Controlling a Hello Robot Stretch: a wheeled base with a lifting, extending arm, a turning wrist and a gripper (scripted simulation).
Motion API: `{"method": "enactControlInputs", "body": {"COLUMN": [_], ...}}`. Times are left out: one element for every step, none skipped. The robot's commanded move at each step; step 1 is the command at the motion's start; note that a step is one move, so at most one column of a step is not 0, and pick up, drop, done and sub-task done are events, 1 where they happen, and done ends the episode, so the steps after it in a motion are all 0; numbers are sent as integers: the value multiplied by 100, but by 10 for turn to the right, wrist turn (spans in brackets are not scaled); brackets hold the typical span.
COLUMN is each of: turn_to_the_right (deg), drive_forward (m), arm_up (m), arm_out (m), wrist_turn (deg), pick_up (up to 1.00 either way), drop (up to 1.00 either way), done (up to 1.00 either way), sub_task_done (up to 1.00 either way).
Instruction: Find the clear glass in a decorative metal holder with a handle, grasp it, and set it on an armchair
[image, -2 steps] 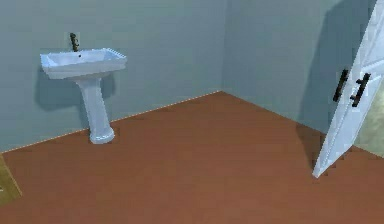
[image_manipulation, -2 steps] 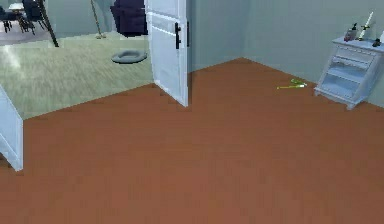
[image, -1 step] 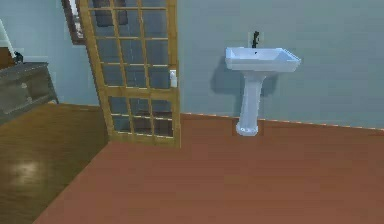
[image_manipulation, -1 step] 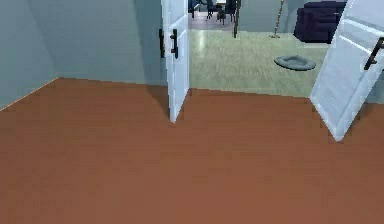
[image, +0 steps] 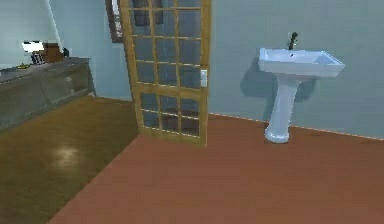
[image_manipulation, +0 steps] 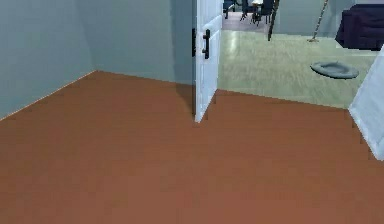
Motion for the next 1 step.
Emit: {"method": "enactControlInputs", "body": {"turn_to_the_right": [0], "drive_forward": [70], "arm_up": [0], "arm_out": [0], "wrist_turn": [0], "pick_up": [0], "drop": [0], "done": [0], "sub_task_done": [0]}}
